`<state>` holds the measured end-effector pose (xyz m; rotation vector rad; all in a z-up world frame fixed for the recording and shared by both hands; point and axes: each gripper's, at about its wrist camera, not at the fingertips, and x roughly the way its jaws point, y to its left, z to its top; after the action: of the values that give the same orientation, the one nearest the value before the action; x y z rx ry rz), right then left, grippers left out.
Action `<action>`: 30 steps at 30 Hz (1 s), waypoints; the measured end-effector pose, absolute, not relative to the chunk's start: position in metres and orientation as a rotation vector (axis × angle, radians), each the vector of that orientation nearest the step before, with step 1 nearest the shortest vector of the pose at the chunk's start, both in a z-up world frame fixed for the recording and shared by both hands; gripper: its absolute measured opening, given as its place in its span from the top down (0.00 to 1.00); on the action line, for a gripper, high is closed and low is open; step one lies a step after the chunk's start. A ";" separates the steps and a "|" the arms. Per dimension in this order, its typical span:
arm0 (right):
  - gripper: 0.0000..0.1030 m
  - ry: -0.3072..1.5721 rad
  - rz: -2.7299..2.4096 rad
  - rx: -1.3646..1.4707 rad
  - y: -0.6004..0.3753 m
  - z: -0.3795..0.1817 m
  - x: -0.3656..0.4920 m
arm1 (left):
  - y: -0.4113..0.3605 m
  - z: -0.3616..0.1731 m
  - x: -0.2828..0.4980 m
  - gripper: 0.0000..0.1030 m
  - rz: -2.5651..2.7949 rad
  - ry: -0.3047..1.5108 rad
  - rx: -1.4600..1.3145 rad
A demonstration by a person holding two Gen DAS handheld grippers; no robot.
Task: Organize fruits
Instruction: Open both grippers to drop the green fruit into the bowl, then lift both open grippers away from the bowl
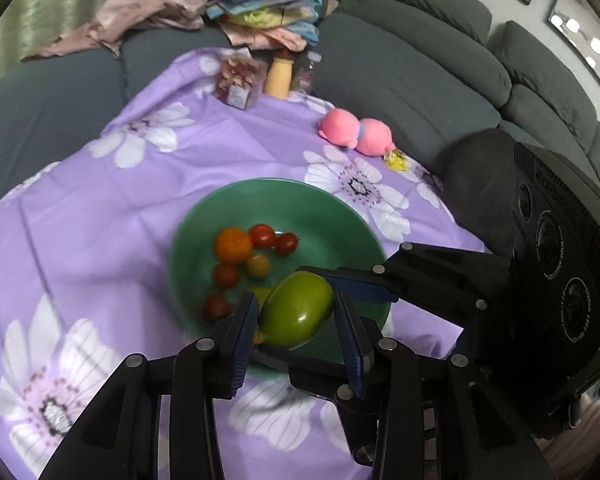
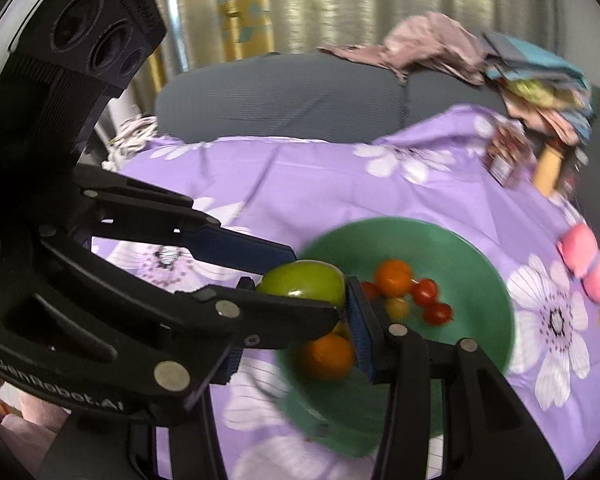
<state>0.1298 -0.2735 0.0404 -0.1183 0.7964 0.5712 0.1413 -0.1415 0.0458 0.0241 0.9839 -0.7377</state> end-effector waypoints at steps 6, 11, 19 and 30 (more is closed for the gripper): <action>0.38 0.840 0.475 -0.093 -0.297 0.031 0.141 | -0.148 0.047 0.147 0.28 -0.605 0.985 0.069; 0.10 0.811 0.369 -0.079 -0.317 0.038 0.135 | -0.130 0.060 0.137 0.00 -0.498 0.954 0.102; 0.00 0.796 0.298 -0.086 -0.329 0.057 0.123 | -0.113 0.076 0.118 0.00 -0.398 0.926 0.155; 0.00 0.743 0.293 -0.081 -0.340 0.080 0.108 | -0.124 0.080 0.109 0.00 -0.352 0.921 0.216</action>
<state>0.1078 -0.3401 0.0802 -0.0808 0.7431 0.2926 0.1089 -0.1236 0.0803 0.2165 0.9207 -0.3524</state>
